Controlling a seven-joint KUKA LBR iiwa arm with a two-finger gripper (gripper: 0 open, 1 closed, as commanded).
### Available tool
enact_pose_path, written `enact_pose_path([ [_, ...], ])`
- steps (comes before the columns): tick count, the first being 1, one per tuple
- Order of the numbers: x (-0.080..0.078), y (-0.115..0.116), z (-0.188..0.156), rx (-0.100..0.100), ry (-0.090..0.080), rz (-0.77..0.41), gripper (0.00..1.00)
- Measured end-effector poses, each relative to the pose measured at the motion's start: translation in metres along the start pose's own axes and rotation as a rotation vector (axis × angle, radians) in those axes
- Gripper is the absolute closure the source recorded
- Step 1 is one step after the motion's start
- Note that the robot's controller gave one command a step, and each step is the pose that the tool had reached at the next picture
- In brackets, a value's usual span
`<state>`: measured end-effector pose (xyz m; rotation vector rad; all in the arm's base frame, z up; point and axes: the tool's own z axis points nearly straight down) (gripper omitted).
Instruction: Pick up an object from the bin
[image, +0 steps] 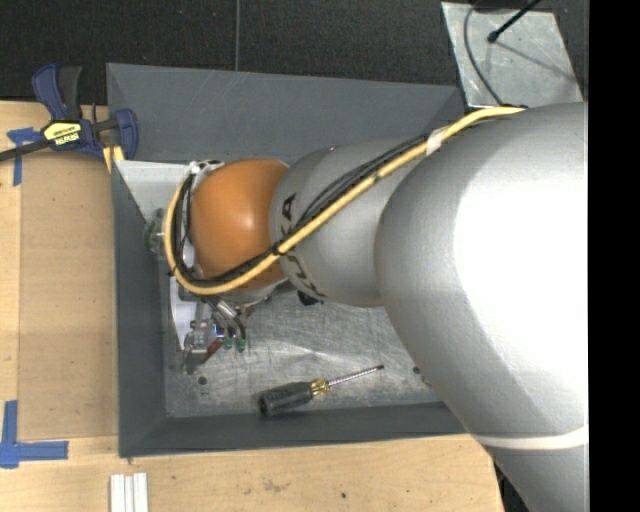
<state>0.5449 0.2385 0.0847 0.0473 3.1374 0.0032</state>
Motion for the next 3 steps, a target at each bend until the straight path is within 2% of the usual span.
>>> enact_pose_path([
  [1, -0.0219, -0.0124, 0.0066, -0.003, 0.022, 0.019, 0.0],
  [2, -0.0292, -0.0123, 0.0061, 0.001, 0.035, 0.0, 0.0],
  [3, -0.0216, -0.0078, 0.0069, -0.006, 0.017, 0.128, 0.0],
])
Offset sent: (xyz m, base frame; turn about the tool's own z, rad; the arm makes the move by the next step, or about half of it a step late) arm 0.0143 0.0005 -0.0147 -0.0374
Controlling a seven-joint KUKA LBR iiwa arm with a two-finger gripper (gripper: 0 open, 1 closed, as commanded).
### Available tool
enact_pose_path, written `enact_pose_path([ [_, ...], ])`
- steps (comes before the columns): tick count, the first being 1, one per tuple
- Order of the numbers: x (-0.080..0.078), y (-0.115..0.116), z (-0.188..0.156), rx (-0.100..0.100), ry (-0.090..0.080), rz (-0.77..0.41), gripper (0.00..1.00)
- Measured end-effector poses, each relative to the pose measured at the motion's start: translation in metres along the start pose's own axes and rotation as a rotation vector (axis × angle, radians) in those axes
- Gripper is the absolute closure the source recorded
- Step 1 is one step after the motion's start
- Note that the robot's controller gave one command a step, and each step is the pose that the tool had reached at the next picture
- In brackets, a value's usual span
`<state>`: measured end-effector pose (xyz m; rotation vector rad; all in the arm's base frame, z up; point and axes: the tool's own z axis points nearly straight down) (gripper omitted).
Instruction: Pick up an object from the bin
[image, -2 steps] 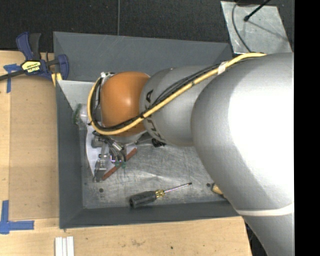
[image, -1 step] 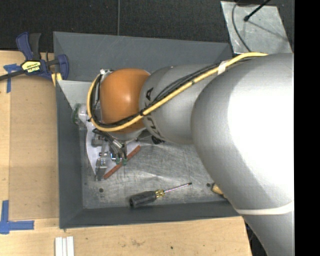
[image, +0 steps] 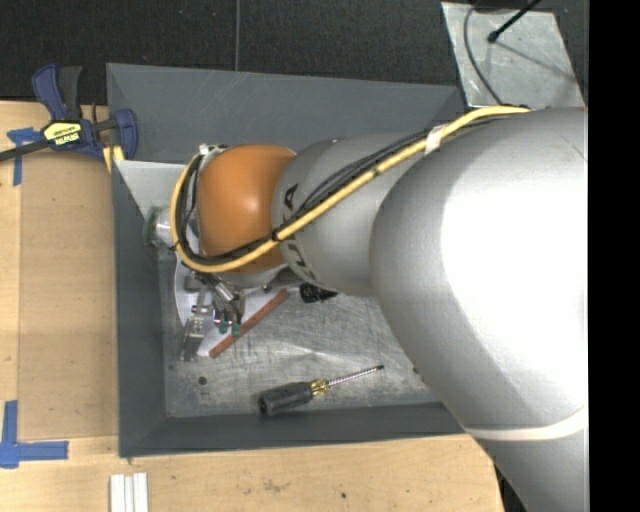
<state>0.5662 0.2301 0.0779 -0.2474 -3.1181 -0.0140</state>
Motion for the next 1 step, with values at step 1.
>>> enact_pose_path([
  [1, -0.0183, -0.0194, -0.0001, 0.002, -0.016, 0.167, 1.0],
])
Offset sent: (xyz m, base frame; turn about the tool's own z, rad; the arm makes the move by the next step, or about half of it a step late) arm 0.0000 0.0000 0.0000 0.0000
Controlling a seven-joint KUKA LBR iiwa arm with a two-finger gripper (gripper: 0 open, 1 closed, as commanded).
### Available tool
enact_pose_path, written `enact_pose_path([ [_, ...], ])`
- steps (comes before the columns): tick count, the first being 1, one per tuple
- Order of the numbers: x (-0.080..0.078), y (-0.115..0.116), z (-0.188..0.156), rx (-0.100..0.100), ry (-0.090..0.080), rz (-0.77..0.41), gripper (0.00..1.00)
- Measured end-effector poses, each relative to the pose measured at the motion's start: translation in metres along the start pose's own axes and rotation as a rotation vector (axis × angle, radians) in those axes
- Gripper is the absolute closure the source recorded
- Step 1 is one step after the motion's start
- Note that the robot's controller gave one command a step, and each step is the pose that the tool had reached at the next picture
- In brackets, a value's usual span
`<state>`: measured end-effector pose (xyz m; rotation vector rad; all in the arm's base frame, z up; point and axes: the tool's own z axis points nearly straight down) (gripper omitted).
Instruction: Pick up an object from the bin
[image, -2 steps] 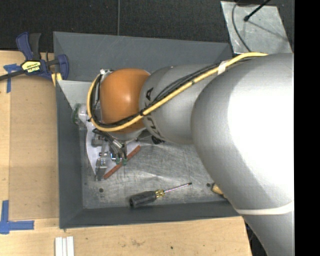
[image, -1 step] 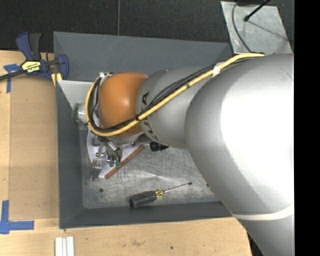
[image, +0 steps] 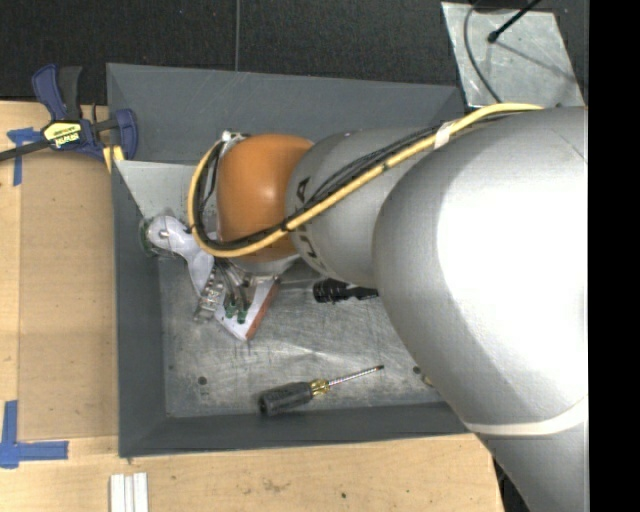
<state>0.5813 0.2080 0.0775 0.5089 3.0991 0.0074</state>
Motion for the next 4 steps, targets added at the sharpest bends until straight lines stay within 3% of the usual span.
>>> enact_pose_path([
  [1, 0.0013, 0.0002, 0.0014, 0.001, 0.002, -0.001, 0.0],
  [2, -0.0009, -0.0001, -0.0004, -0.002, -0.003, 0.002, 1.0],
  [3, 0.0007, 0.0, 0.0014, 0.0, 0.0, 0.0, 0.0],
  [4, -0.0011, -0.0001, -0.0005, -0.002, -0.004, 0.003, 1.0],
])
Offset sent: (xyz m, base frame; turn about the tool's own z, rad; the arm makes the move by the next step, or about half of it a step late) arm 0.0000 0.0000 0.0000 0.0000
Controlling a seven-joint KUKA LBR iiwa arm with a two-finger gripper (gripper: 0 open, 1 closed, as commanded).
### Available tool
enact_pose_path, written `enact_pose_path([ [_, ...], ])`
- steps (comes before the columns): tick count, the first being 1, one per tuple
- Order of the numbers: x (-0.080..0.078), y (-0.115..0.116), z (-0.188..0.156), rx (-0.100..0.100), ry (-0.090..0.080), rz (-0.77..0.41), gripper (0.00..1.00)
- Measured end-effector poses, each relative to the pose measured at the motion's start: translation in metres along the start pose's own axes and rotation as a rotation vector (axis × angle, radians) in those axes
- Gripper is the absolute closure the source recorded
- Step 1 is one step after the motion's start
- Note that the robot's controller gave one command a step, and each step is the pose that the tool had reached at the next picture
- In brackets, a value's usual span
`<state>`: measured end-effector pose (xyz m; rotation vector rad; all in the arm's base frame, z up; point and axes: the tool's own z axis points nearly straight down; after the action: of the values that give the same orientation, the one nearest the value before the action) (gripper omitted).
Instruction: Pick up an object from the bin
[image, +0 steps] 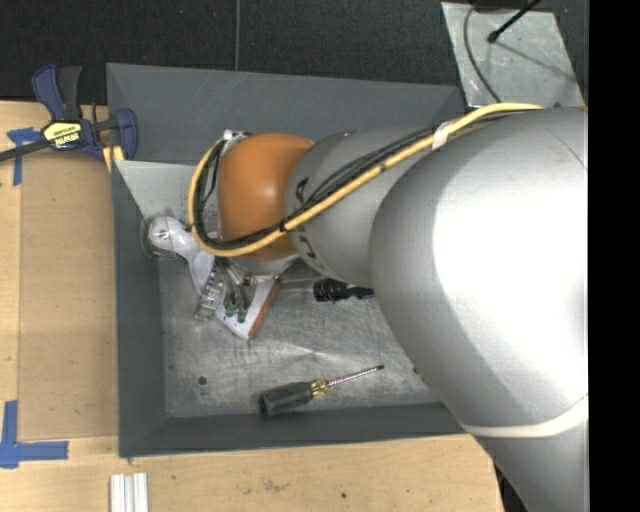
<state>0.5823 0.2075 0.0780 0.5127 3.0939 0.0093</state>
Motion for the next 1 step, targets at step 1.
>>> enact_pose_path([
  [1, 0.0019, 0.0001, 0.002, 0.002, 0.004, -0.002, 0.0],
])
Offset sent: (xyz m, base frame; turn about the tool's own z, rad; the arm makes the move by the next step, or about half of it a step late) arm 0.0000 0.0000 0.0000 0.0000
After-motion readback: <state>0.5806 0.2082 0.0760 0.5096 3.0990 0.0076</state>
